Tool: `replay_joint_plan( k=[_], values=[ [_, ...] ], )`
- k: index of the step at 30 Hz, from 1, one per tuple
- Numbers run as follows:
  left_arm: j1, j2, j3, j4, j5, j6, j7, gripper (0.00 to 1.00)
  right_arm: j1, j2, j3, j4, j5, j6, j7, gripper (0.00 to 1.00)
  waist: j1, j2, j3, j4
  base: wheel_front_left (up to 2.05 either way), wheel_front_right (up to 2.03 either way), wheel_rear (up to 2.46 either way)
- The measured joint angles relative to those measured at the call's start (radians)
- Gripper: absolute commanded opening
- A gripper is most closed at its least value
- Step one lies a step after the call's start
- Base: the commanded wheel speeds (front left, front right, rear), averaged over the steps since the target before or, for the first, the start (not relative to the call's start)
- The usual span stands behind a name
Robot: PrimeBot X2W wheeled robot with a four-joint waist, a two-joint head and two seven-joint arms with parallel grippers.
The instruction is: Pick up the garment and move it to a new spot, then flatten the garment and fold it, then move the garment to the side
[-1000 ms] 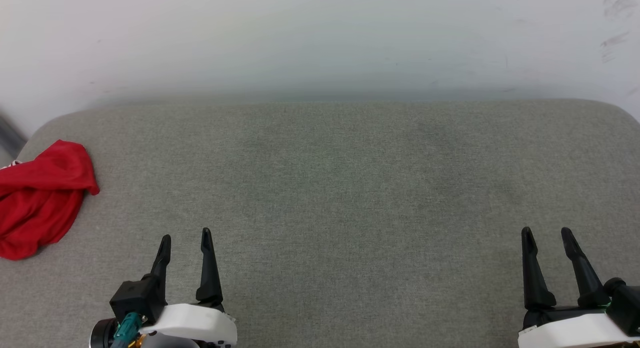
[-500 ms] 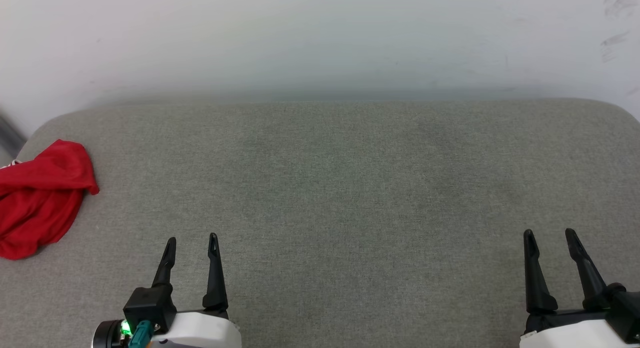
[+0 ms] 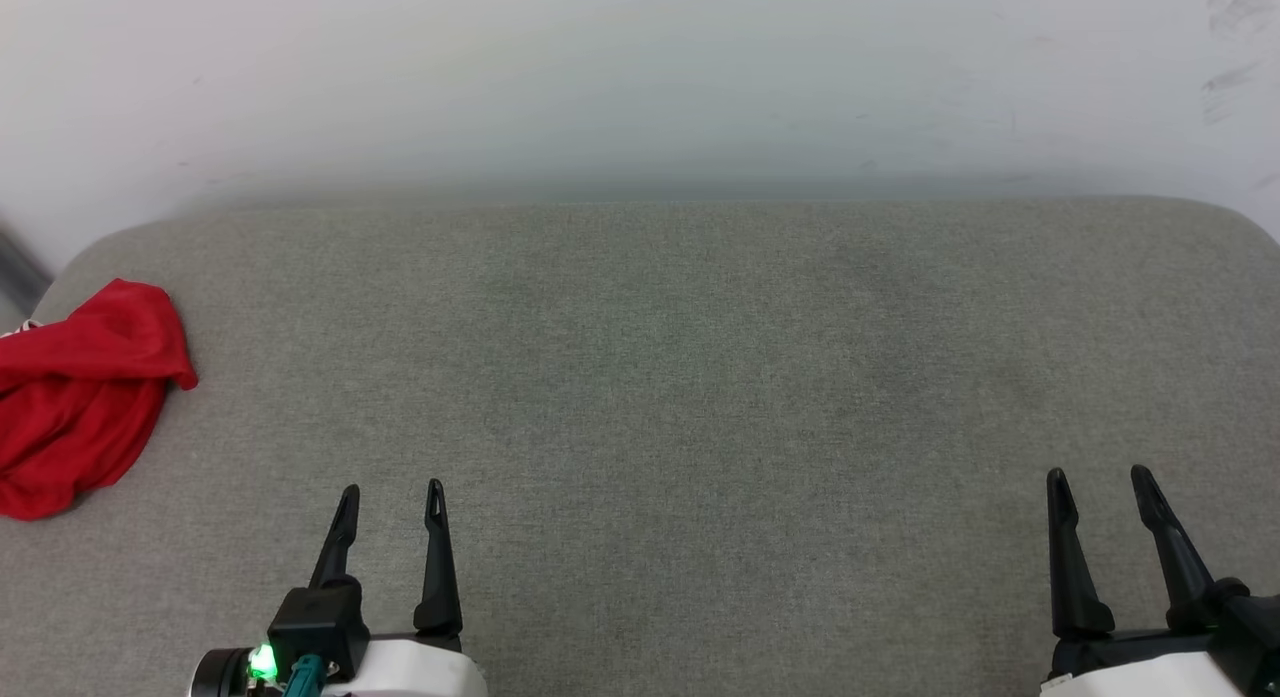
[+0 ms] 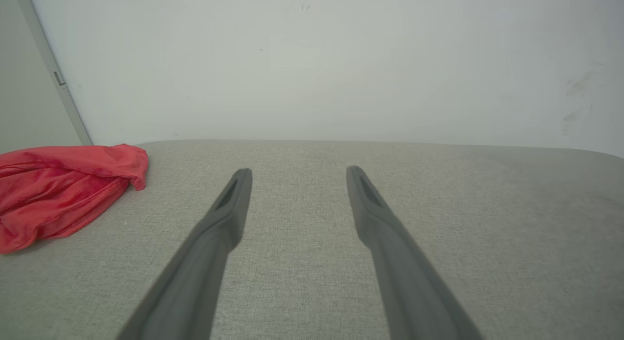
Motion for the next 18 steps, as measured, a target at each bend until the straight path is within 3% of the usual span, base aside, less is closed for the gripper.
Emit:
replay_joint_plan(
  k=[18],
  values=[
    [0.000, 0.000, -0.002, 0.027, -0.020, 0.001, -0.002, 1.00, 0.008, 0.000, 0.000, 0.026, 0.031, 0.000, 0.000, 1.00, 0.0000, 0.0000, 0.002, 0.004, 0.00, 0.00, 0.00]
  ],
)
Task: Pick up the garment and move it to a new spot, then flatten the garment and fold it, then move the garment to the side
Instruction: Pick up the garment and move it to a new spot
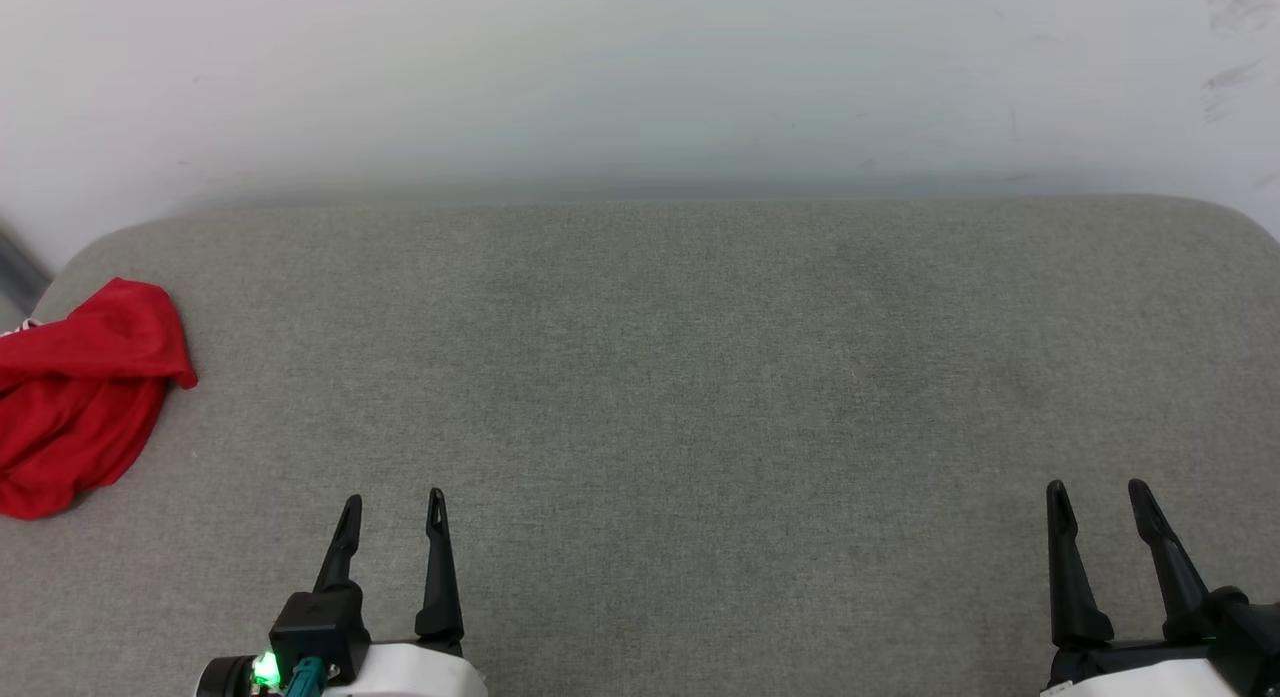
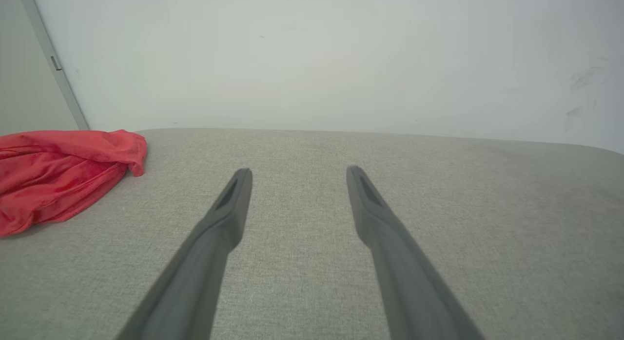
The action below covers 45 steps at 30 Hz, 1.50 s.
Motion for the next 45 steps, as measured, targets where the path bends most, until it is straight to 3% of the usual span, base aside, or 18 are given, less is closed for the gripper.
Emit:
replay_joint_plan(
  k=[16, 45],
  values=[
    [-0.018, 0.000, 0.011, -0.006, 0.008, 0.009, 0.000, 1.00, -0.001, 0.000, 0.014, -0.016, -0.005, 0.000, 0.000, 1.00, 0.0000, 0.0000, 0.015, 0.074, 0.00, 0.00, 0.00],
    [-0.032, 0.000, 0.041, -0.018, -0.034, 0.054, 0.000, 1.00, -0.008, 0.000, 0.030, -0.055, -0.059, 0.000, 0.000, 1.00, 0.0000, 0.0000, 0.052, 0.421, 0.00, 0.00, 0.00]
  ],
)
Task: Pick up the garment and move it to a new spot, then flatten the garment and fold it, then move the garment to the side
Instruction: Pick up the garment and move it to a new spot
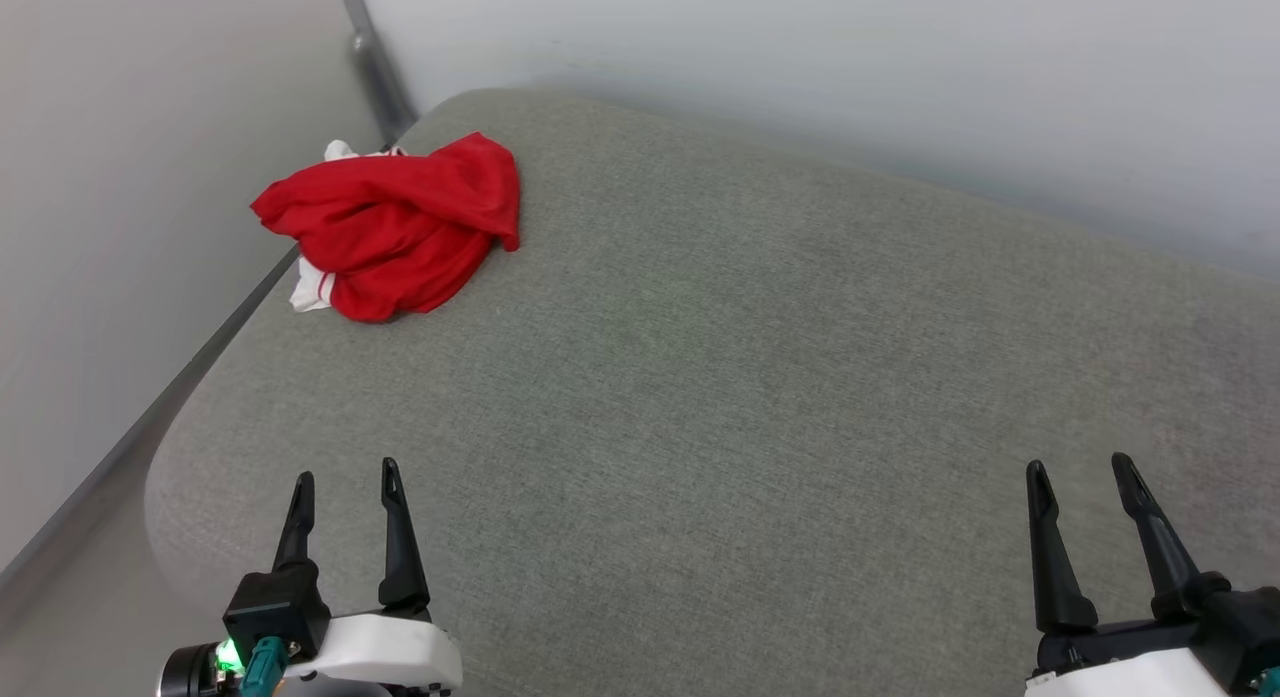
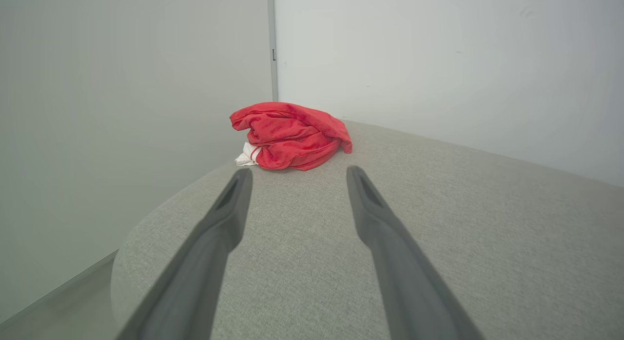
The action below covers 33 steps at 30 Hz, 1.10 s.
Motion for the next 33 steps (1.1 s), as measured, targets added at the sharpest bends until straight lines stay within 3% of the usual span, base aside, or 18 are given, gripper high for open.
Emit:
replay_joint_plan(
  k=[12, 15, 23, 33],
  values=[
    [0.000, 0.000, 0.012, 0.003, -0.010, 0.007, 0.000, 1.00, -0.004, 0.000, 0.005, -0.001, -0.007, 0.000, 0.000, 1.00, 0.0000, 0.0000, 0.008, 0.024, 0.00, 0.00, 0.00],
    [-0.021, 0.000, 0.036, 0.011, -0.009, -0.010, 0.000, 1.00, -0.010, 0.000, 0.004, -0.004, -0.007, 0.000, 0.000, 1.00, 0.0000, 0.0000, 0.015, 0.016, 0.00, 0.00, 0.00],
    [-0.237, 0.059, 0.135, 0.055, 0.034, -0.100, 0.000, 1.00, -0.044, 0.000, -0.005, -0.024, -0.039, 0.000, 0.000, 1.00, 0.0000, 0.0000, 0.073, -0.005, 0.00, 0.00, 0.00],
    [-0.596, 0.170, 0.260, 0.152, 0.023, -0.155, 0.000, 1.00, -0.144, 0.000, -0.026, -0.095, -0.118, 0.000, 0.000, 1.00, 0.0002, 0.0000, 0.241, -0.054, 0.00, 0.00, 0.00]
  ],
)
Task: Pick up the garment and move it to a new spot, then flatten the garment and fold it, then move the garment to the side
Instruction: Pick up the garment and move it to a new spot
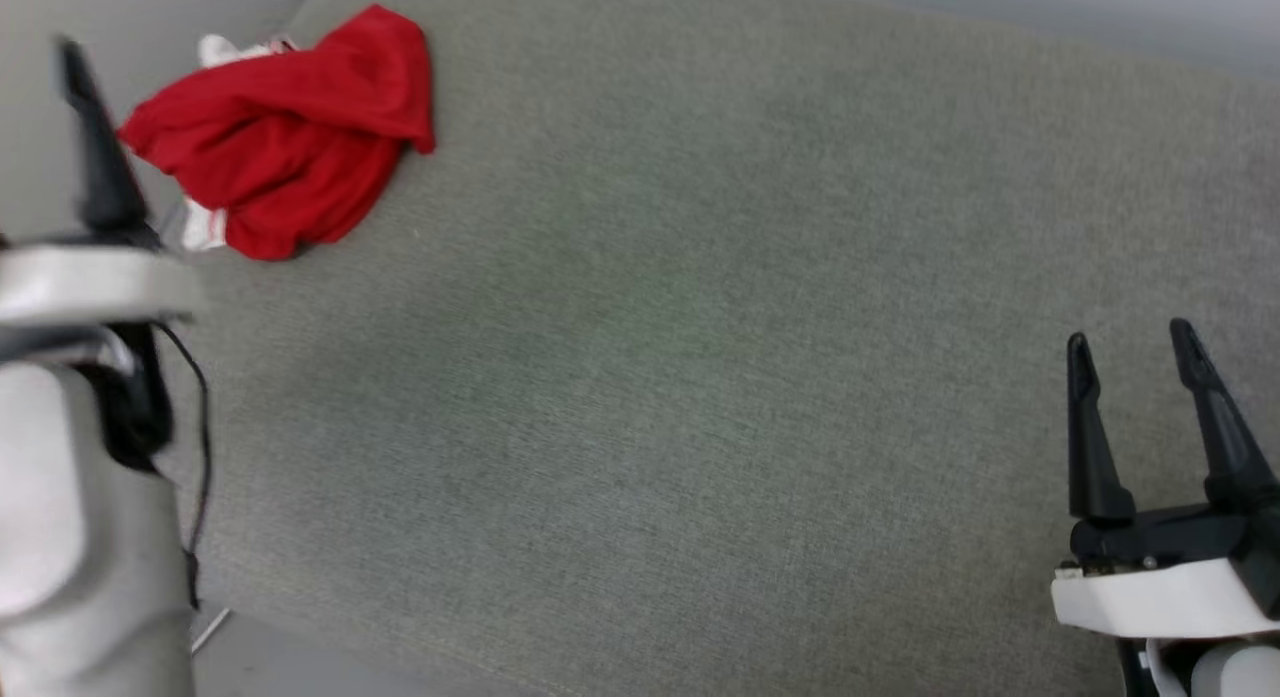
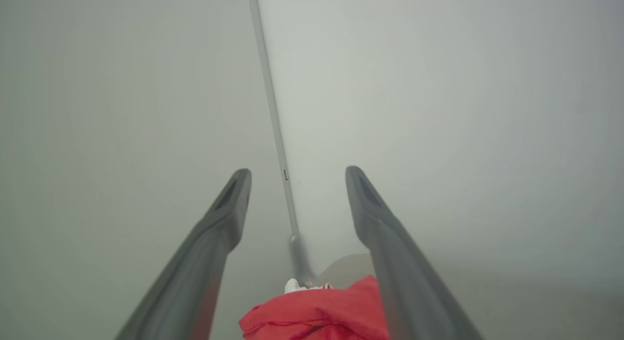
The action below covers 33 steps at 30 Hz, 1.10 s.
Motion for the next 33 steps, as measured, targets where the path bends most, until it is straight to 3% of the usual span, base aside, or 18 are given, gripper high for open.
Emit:
replay_joint_plan(
  k=[10, 15, 22, 28, 33],
  values=[
    [-0.303, 0.160, 0.064, 0.206, -0.023, -0.042, 0.005, 1.00, -0.049, 0.000, -0.032, -0.108, -0.050, 0.000, 0.000, 1.00, 0.0000, 0.0000, 0.170, -0.067, 0.00, 0.00, 0.00],
    [-0.446, 0.240, 0.052, 0.339, -0.042, -0.078, 0.094, 1.00, -0.069, 0.000, -0.041, -0.157, -0.067, 0.000, 0.000, 1.00, 0.0000, 0.0000, 0.240, -0.088, 0.00, 0.00, 0.00],
    [-0.560, 0.319, -0.014, 0.502, -0.132, -0.123, 0.353, 1.00, -0.085, 0.000, -0.036, -0.212, -0.085, 0.000, 0.000, 1.00, 0.0000, 0.0000, 0.307, -0.107, 0.00, 0.00, 0.00],
    [-0.577, 0.351, -0.156, 0.531, -0.337, -0.127, 0.624, 1.00, -0.094, 0.000, -0.031, -0.242, -0.098, 0.000, 0.000, 1.00, 0.0000, 0.0000, 0.343, -0.113, 0.00, 0.00, 0.00],
    [-0.552, 0.422, -0.239, 0.526, -0.498, -0.127, 0.839, 1.00, -0.102, 0.000, -0.026, -0.263, -0.118, 0.000, 0.000, 1.00, -0.0001, 0.0000, 0.381, -0.121, 0.00, 0.00, 0.00]
  ],
)
